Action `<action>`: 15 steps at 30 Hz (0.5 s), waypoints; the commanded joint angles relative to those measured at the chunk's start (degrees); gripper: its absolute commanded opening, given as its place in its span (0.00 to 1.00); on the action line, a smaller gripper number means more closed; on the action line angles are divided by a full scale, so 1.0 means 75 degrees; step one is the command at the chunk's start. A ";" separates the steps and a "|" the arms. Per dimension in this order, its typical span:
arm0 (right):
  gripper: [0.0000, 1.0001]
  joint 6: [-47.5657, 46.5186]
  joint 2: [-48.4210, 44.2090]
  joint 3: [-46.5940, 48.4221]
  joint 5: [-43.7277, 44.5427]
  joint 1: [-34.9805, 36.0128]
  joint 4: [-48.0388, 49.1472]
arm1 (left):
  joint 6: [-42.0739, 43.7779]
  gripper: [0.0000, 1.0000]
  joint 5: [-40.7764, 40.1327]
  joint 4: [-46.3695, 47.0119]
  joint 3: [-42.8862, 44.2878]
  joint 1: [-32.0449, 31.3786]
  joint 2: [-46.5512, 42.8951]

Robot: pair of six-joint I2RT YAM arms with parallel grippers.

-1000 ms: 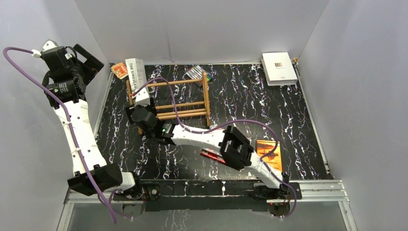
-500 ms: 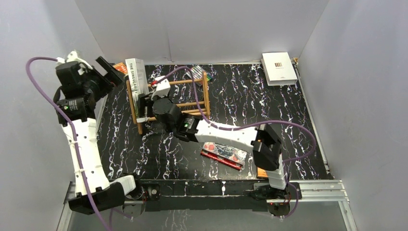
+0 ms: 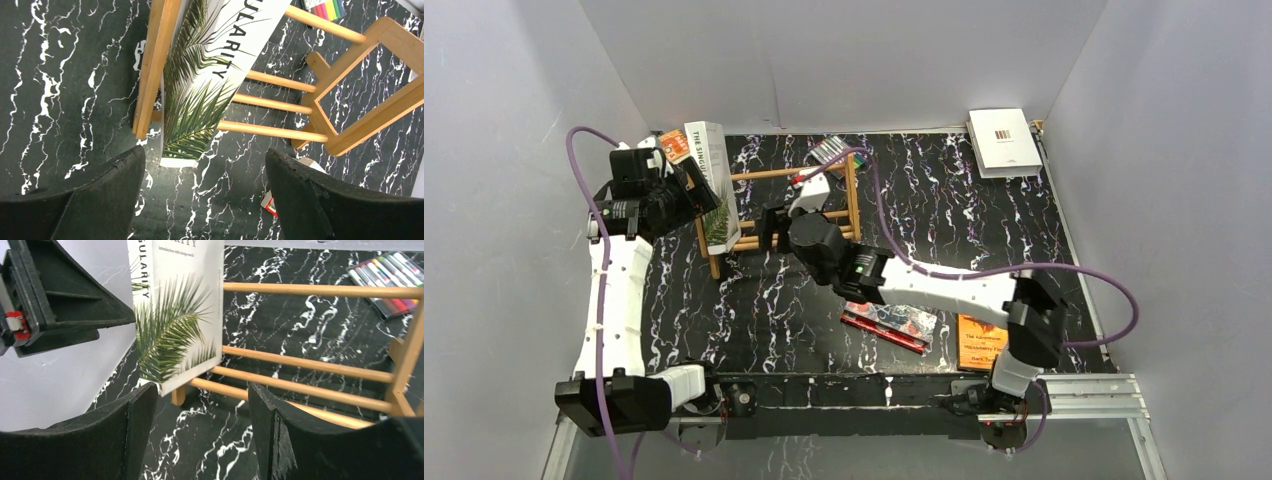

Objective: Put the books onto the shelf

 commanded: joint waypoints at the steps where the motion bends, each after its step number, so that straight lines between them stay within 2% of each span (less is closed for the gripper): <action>1: 0.75 0.0401 -0.1066 -0.0710 0.0298 0.0022 0.0016 | 0.0202 0.86 0.0814 0.0467 -0.0108 -0.0048 -0.0024; 4: 0.75 0.0581 -0.1544 -0.1198 0.0262 0.0022 -0.0215 | 0.0346 0.84 0.1009 0.0831 -0.0158 -0.0101 0.0219; 9: 0.75 0.0883 -0.2228 -0.1922 0.0392 0.0010 -0.0571 | 0.0517 0.79 -0.0005 0.1112 -0.0121 -0.0153 0.0701; 15: 0.75 0.1080 -0.2839 -0.2450 0.0590 -0.0047 -0.0861 | 0.0599 0.76 0.0061 0.1740 -0.0203 -0.0148 0.1010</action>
